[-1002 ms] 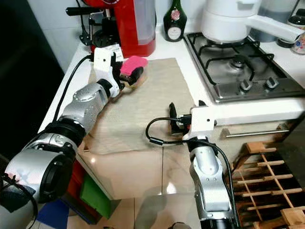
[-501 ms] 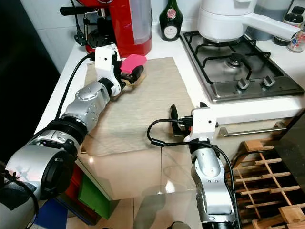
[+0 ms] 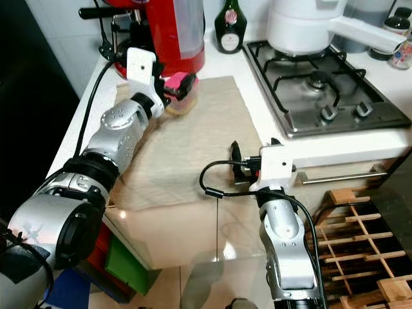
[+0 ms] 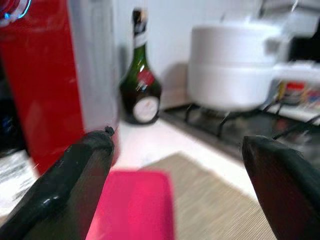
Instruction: Restocking fridge
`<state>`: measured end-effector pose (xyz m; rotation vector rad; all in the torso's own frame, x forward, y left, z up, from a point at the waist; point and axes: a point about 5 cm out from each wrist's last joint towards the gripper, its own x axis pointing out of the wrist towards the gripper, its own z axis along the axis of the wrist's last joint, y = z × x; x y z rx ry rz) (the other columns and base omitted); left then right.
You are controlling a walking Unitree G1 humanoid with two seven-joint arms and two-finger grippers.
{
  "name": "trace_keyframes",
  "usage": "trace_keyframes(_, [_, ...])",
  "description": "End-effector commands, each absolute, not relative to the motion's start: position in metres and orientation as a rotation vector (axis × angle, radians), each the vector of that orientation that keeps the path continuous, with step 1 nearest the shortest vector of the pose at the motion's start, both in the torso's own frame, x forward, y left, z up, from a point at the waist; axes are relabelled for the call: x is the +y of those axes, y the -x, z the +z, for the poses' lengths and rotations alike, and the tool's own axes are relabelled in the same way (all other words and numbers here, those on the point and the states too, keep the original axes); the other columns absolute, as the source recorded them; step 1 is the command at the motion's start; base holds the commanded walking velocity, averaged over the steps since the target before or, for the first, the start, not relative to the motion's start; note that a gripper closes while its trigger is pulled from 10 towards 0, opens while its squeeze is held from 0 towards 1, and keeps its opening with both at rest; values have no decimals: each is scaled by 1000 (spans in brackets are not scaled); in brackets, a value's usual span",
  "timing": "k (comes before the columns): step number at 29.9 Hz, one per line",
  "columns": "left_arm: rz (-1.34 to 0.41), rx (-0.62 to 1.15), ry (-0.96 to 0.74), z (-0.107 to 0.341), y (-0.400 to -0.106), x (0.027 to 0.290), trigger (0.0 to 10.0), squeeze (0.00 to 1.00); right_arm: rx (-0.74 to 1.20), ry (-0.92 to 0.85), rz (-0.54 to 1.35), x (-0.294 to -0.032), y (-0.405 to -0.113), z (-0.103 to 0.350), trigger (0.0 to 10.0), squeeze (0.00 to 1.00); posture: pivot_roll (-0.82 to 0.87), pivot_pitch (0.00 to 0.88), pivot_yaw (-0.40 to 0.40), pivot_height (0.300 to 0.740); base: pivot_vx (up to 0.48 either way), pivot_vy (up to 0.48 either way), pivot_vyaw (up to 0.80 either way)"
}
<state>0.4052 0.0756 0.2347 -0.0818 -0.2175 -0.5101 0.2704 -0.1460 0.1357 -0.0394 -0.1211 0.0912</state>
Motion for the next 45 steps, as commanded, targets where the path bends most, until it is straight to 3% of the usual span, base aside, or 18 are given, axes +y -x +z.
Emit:
trace_keyframes(1, [-519,-215,118,240,-407,78,10000,0,-126,46,100,-143,-271,138,10000,82,-155,45,106,740,0,0,0])
trace_keyframes(14, [-484,-76,135,206,-406,102,10000,0,-123,50,96,-145,-271,137,10000,78,-161,41,107,740,0,0,0])
trace_keyframes(45, [-509,28,141,179,-398,72,10000,0,-120,62,106,-147,-272,137,10000,78,-171,34,93,740,0,0,0])
